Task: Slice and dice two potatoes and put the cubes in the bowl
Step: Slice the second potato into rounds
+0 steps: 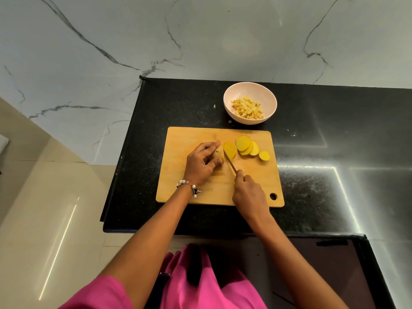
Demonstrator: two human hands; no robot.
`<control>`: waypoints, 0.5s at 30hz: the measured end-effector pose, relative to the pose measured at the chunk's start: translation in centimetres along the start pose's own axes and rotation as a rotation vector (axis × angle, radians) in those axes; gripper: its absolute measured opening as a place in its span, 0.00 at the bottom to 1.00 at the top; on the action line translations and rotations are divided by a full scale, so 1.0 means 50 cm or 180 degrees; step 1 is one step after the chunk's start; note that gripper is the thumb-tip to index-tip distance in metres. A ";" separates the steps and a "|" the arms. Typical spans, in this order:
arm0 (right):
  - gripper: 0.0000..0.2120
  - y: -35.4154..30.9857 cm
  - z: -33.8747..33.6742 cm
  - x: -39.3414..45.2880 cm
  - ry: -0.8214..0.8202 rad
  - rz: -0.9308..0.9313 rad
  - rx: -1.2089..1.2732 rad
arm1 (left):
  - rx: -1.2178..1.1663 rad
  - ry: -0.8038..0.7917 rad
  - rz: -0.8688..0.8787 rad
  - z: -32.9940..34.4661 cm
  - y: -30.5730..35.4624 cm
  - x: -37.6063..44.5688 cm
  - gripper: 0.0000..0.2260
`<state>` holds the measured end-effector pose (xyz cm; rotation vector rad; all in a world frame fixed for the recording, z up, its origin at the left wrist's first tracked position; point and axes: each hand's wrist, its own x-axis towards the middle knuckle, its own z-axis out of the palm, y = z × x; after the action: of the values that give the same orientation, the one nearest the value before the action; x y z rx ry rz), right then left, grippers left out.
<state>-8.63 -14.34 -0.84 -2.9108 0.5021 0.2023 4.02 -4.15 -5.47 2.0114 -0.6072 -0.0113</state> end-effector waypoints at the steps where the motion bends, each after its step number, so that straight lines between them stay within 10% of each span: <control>1: 0.22 0.012 -0.005 0.011 0.0004 0.0040 -0.0014 | -0.0011 -0.0003 -0.0003 0.001 0.000 0.000 0.23; 15: 0.11 0.007 -0.068 0.023 0.0457 0.0192 0.1617 | -0.0004 -0.0024 0.0005 -0.003 0.001 -0.002 0.23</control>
<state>-7.32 -15.74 2.24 -2.4243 0.5671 -0.1144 3.97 -4.00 -5.37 2.0105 -0.6134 -0.0184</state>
